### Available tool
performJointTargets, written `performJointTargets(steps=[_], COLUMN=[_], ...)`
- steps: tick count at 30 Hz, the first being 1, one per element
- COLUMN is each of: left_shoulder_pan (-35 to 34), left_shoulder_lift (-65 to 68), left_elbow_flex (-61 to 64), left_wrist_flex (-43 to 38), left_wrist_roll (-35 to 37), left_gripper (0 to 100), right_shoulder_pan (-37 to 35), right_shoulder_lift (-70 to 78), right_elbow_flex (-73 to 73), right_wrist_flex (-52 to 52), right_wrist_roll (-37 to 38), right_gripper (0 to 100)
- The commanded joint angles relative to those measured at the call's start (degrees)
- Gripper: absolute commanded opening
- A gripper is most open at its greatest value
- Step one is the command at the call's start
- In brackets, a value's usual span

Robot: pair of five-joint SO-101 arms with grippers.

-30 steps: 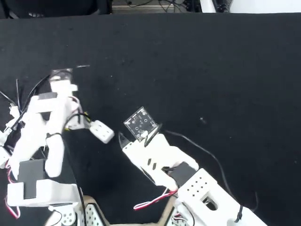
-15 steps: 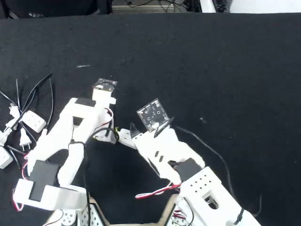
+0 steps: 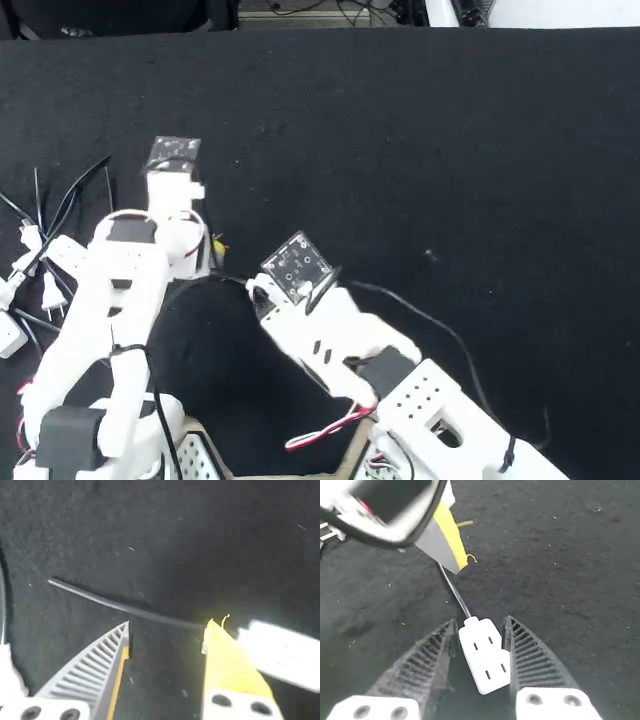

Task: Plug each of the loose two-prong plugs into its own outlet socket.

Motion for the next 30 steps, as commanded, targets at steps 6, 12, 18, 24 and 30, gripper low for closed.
performJointTargets(steps=[6, 12, 18, 24, 30], left_shoulder_pan=[-4.26, -5.67, -9.10, -8.31, -9.71], left_shoulder_lift=[14.86, 22.59, 22.51, 20.48, 13.10], left_elbow_flex=[-7.16, -15.87, -16.40, -17.01, -16.57], left_wrist_flex=[-6.51, 3.78, 10.29, 15.47, 19.16], left_wrist_roll=[0.88, 2.99, 2.46, -0.70, -0.70], left_gripper=[24, 24, 24, 24, 24], right_shoulder_pan=[-0.53, 4.04, 4.22, 4.22, 4.04], right_shoulder_lift=[0.40, 0.40, 0.57, 10.33, 24.22], right_elbow_flex=[-0.48, 0.13, 0.13, -4.18, -10.07], right_wrist_flex=[-1.67, -4.40, -4.57, -4.75, -4.57], right_wrist_roll=[0.70, 0.70, 3.08, 4.57, 11.34], right_gripper=[14.5, 14.5, 14.5, 14.5, 14.5])
